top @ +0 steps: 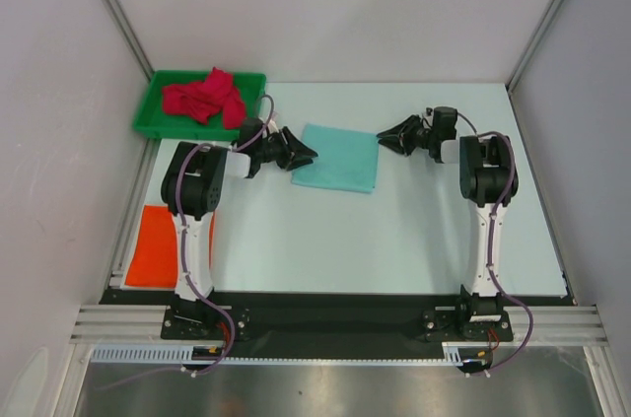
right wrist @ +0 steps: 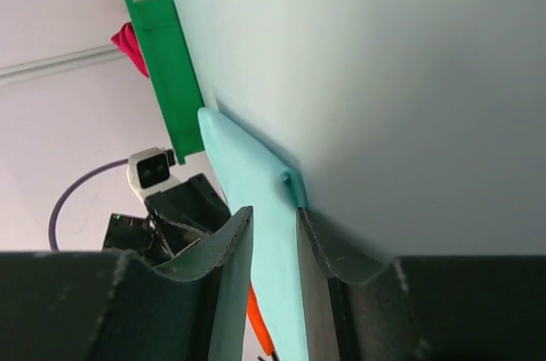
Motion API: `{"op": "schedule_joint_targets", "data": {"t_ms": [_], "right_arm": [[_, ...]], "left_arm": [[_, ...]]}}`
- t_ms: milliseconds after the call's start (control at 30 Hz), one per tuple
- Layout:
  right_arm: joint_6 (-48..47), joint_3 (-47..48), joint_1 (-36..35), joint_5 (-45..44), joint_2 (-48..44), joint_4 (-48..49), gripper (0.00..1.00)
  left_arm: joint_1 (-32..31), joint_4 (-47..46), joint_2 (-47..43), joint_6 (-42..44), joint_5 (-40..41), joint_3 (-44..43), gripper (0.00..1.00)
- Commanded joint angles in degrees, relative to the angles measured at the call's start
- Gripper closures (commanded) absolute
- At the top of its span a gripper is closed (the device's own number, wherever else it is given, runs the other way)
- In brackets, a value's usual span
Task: Fold and stack the t-shirts
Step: Fold the tshirt
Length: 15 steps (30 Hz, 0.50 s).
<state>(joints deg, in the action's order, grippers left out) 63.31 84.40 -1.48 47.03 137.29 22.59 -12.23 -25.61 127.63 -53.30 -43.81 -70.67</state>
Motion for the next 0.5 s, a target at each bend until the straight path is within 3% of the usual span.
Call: {"op": "schedule_joint_targets", "data": {"t_ms": [0, 133, 233, 367, 467], "right_arm": [[-7.29, 4.01, 1.04, -0.88, -3.17, -9.56, 0.67], [-19.48, 7.17, 2.88, -1.58, -9.30, -27.79, 0.62], [-29.16, 7.88, 2.88, -3.16, -13.36, -39.44, 0.61], [-38.75, 3.50, 2.27, -6.50, -23.71, -48.41, 0.60], [-45.09, -1.51, -0.18, -10.27, -32.22, -53.17, 0.59]], "left_arm": [[0.28, 2.75, -2.12, 2.85, -0.75, 1.94, 0.55], [-0.07, -1.36, -3.97, -1.78, -0.75, 9.65, 0.56], [-0.69, -11.90, -5.81, -8.55, -1.71, 16.59, 0.57], [-2.27, -10.44, -10.90, -6.83, -0.93, 20.13, 0.57], [-2.54, -4.13, -17.75, -3.93, -0.05, 21.54, 0.57]]}}
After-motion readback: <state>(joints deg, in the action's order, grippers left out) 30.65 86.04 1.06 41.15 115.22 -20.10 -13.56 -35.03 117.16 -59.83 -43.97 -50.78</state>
